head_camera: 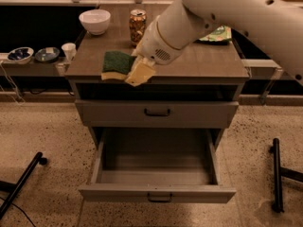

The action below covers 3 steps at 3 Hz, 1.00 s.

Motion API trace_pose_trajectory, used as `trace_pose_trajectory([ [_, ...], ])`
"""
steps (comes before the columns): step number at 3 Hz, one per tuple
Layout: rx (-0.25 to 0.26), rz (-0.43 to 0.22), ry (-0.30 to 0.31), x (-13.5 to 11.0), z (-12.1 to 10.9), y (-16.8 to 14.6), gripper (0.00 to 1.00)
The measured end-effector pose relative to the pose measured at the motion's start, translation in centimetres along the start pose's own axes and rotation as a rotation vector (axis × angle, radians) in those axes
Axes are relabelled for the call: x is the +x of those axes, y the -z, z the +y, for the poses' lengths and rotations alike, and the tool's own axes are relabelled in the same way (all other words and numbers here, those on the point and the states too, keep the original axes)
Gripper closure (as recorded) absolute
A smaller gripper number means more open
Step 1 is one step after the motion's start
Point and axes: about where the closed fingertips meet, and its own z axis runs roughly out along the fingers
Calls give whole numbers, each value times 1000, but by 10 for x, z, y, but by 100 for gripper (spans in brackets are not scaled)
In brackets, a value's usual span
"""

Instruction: Place sponge into middle drawer

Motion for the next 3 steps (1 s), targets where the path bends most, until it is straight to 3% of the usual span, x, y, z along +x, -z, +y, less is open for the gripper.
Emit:
trace_pose_trajectory([
  [1,-49,-33,-24,13,16,-35,100],
  [2,-124,-132,-117,81,63,-109,100],
  [3,-98,-213,-215,165,109,-170,100],
])
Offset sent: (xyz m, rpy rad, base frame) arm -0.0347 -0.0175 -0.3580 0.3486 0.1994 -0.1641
